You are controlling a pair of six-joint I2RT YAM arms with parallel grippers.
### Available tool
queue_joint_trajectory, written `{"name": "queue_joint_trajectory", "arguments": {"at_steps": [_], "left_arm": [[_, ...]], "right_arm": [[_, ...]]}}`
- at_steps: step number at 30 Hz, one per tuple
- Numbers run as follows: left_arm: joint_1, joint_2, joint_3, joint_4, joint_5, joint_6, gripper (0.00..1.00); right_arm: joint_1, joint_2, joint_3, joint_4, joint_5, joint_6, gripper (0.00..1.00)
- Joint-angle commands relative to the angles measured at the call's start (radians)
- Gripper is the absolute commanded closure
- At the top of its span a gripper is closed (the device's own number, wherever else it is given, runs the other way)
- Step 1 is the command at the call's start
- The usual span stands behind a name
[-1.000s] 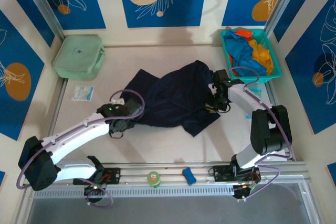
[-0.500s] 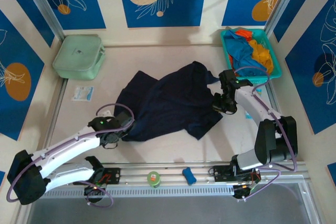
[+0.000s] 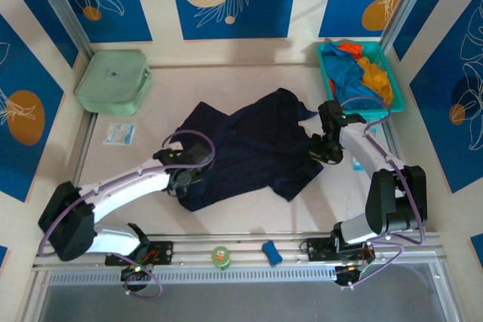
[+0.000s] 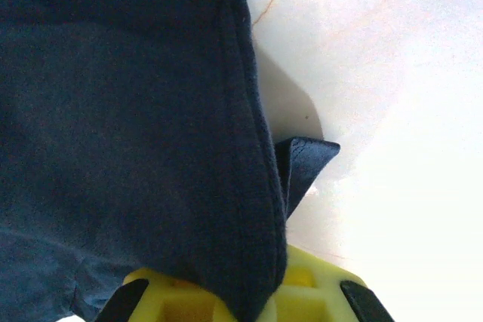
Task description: Fold and stack the t-shirts
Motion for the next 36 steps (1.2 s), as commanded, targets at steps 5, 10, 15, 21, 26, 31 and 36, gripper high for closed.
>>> {"name": "queue_joint_trajectory", "arguments": {"at_steps": [5, 10, 15, 21, 26, 31, 36], "left_arm": [[0.031, 0.117, 0.027, 0.019, 0.006, 0.058, 0.16], [0.103, 0.107, -0.021, 0.092, 0.011, 0.103, 0.16], [0.176, 0.126, -0.067, 0.200, 0.062, 0.161, 0.33], [0.210, 0.110, -0.102, 0.186, 0.073, 0.160, 1.00], [0.239, -0.038, -0.121, 0.035, 0.010, 0.113, 1.00], [0.302, -0.164, -0.206, 0.045, 0.037, 0.085, 0.97], [0.308, -0.121, -0.219, 0.109, 0.115, 0.102, 0.43]], "right_arm": [[-0.029, -0.028, -0.027, -0.023, 0.012, -0.014, 1.00], [-0.044, -0.027, -0.042, -0.011, 0.001, -0.027, 1.00], [-0.061, -0.026, -0.054, -0.006, 0.001, -0.035, 1.00], [-0.117, -0.046, -0.055, -0.018, 0.007, -0.056, 1.00], [-0.189, -0.084, -0.063, -0.025, 0.015, -0.049, 1.00], [-0.239, -0.102, -0.096, -0.001, 0.005, -0.025, 1.00], [-0.245, -0.093, -0.112, 0.016, -0.025, -0.023, 0.99]]}}
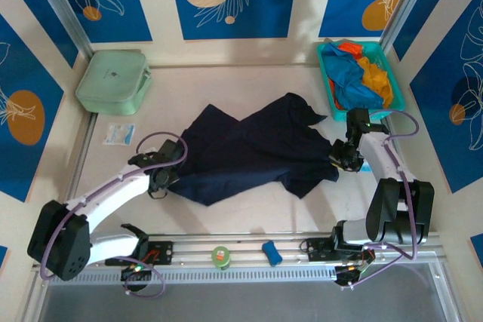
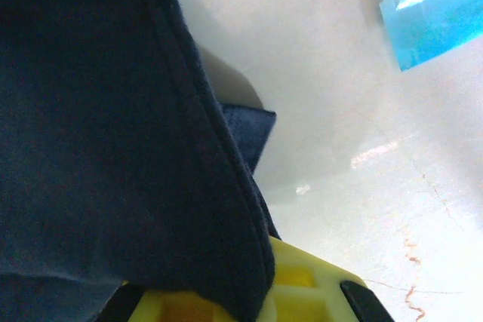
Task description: Fold and stack the t-shirts
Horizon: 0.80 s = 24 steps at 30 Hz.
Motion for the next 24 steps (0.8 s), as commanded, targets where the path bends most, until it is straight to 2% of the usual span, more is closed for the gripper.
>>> {"name": "queue_joint_trajectory", "arguments": {"at_steps": [1, 4, 8, 10, 13, 17, 20, 24], "left_arm": [[0.008, 0.044, 0.004, 0.020, 0.060, 0.012, 0.36], [-0.001, 0.092, 0.070, 0.018, 0.082, 0.052, 0.19], [-0.006, 0.156, 0.211, -0.008, 0.068, 0.138, 0.10], [-0.001, 0.215, 0.303, -0.013, 0.060, 0.193, 0.07], [0.006, 0.340, 0.472, -0.016, 0.066, 0.275, 0.05], [0.037, 0.538, 0.696, -0.002, 0.086, 0.362, 0.07], [0.070, 0.683, 0.846, 0.009, 0.116, 0.418, 0.09], [0.119, 0.888, 1.061, 0.018, 0.183, 0.496, 0.16]], "right_arm": [[-0.007, -0.006, -0.008, 0.011, -0.030, 0.009, 0.94], [-0.005, -0.014, 0.003, 0.006, -0.052, -0.002, 0.72], [0.002, -0.035, 0.057, -0.022, -0.065, -0.022, 0.51], [0.017, -0.035, 0.100, -0.031, -0.071, -0.033, 0.44], [0.052, -0.002, 0.178, -0.043, -0.079, -0.049, 0.40], [0.114, 0.077, 0.291, -0.056, -0.079, -0.060, 0.38], [0.161, 0.140, 0.357, -0.061, -0.071, -0.062, 0.39], [0.216, 0.222, 0.419, -0.068, -0.062, -0.056, 0.44]]}}
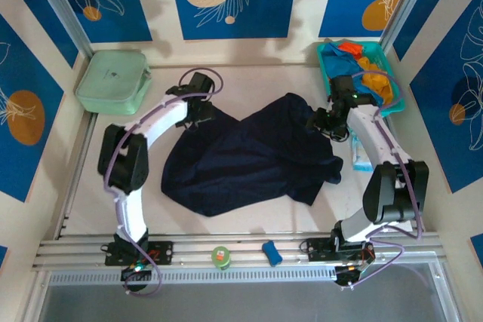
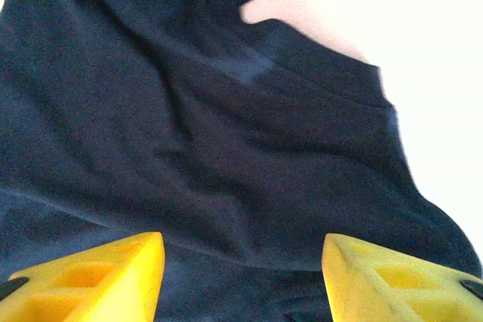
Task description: Fold and stack the t-shirts
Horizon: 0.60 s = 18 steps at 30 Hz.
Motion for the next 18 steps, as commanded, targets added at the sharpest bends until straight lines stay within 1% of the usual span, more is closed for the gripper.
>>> {"name": "queue_joint_trajectory", "arguments": {"at_steps": [1, 6, 10, 14, 15, 17, 18], "left_arm": [[0.048, 0.152, 0.162, -0.016, 0.076, 0.116, 0.18], [0.072, 0.353, 0.407, -0.063, 0.168, 0.237, 0.19], [0.075, 0.480, 0.580, -0.177, 0.191, 0.344, 0.18], [0.078, 0.541, 0.630, -0.229, 0.231, 0.398, 0.19], [0.078, 0.553, 0.630, -0.235, 0.247, 0.407, 0.20], [0.077, 0.568, 0.628, -0.245, 0.265, 0.410, 0.26], [0.077, 0.576, 0.625, -0.248, 0.277, 0.410, 0.31]], "right_arm": [[0.036, 0.059, 0.044, -0.038, -0.012, -0.001, 0.46], [0.065, 0.102, 0.056, -0.032, -0.012, 0.012, 0.50], [0.068, 0.119, 0.058, -0.028, -0.012, 0.018, 0.52], [0.067, 0.140, 0.075, -0.019, -0.010, 0.022, 0.53], [0.065, 0.151, 0.088, -0.018, -0.009, 0.018, 0.51], [0.063, 0.176, 0.125, -0.006, -0.004, 0.010, 0.46], [0.062, 0.195, 0.153, 0.000, -0.002, 0.004, 0.44]]}}
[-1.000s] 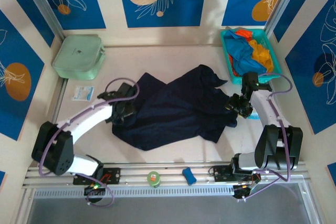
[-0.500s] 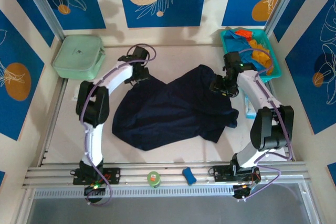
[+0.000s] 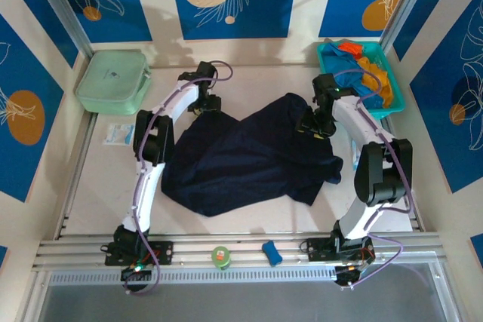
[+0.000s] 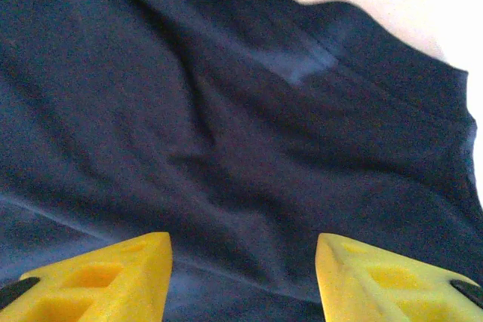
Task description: Fold and stack the t-shirts
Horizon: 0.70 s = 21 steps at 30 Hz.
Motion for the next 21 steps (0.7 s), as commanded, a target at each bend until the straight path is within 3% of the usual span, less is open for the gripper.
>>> {"name": "queue_joint_trajectory", "arguments": {"at_steps": [1, 11, 19, 21], "left_arm": [[0.003, 0.054, 0.006, -0.085, 0.075, 0.042, 0.38], [0.001, -0.021, -0.105, -0.005, 0.084, -0.004, 1.00], [0.001, -0.149, -0.195, 0.044, 0.067, -0.010, 1.00], [0.001, -0.169, -0.210, 0.051, 0.059, -0.009, 1.00]], "right_arm": [[-0.006, 0.054, 0.093, 0.017, -0.002, -0.010, 0.41], [-0.025, 0.406, 0.503, 0.029, -0.032, -0.105, 0.32], [-0.035, 0.760, 0.983, -0.132, -0.059, -0.159, 0.31], [-0.039, 0.822, 1.085, -0.183, -0.073, -0.162, 0.38]]}}
